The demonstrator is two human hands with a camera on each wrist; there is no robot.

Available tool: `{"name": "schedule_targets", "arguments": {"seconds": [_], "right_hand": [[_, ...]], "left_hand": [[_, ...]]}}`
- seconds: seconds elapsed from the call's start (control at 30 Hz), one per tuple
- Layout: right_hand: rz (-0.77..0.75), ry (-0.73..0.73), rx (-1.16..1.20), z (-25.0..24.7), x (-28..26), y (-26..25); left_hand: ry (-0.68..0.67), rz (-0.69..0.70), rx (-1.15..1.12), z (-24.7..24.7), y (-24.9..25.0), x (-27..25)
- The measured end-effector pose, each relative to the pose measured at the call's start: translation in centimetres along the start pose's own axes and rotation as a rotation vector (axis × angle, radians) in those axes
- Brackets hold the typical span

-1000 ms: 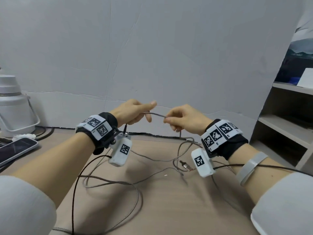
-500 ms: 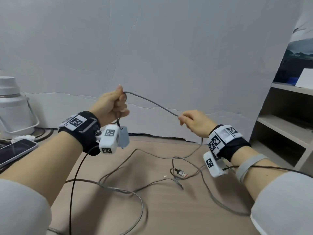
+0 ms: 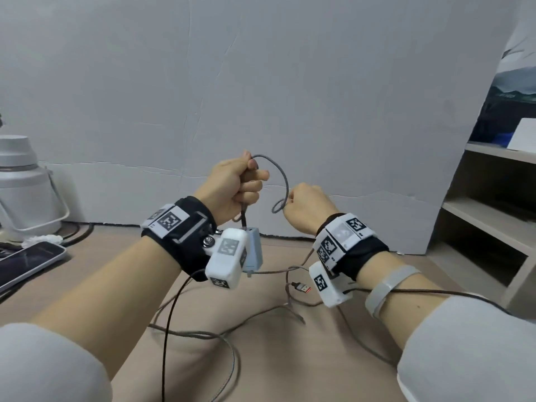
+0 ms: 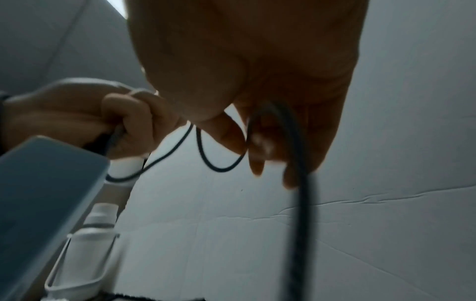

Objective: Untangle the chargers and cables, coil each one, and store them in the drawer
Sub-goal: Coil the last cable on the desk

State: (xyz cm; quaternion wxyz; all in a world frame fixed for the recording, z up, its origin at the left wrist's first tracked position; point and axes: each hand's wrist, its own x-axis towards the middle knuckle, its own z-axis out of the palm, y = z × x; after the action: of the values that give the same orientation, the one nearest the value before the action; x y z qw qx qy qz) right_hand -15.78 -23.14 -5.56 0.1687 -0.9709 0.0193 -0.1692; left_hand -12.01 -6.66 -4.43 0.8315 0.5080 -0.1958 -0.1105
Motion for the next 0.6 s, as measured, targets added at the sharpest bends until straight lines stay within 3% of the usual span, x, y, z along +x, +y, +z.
{"name": "schedule_targets", "arguments": {"seconds": [0.07, 0.13, 0.2, 0.27, 0.37, 0.5, 0.6], "right_hand": [[-0.094, -0.121, 0.180, -0.4, -0.2, 0.1], [-0.163, -0.255, 0.519, -0.7, -0.6, 0.1], [-0.210, -0.314, 0.899, -0.7, -0.6, 0.2], [-0.222, -0.318, 1.095, -0.8, -0.8, 0.3], [-0.173, -0.181, 1.004, -0.3, -0.5, 1.5], [-0.218, 0.057, 0.513, 0.7, 0.7, 3.1], [-0.171, 0.190, 0.356, 0.7, 1.2, 3.7]], "left_hand": [[0.053, 0.041, 0.045, 0.1, 0.1, 0.0], [0.102, 0.094, 0.085, -0.1, 0.1, 0.3], [0.148, 0.138, 0.113, -0.3, 0.2, 0.6], [0.182, 0.160, 0.113, -0.7, 0.5, 0.8], [0.233, 0.154, 0.067, -1.6, 1.3, 0.9], [0.303, 0.124, -0.047, -2.6, 1.6, 1.3], [0.291, 0.088, -0.087, -2.5, 1.2, 1.3]]}}
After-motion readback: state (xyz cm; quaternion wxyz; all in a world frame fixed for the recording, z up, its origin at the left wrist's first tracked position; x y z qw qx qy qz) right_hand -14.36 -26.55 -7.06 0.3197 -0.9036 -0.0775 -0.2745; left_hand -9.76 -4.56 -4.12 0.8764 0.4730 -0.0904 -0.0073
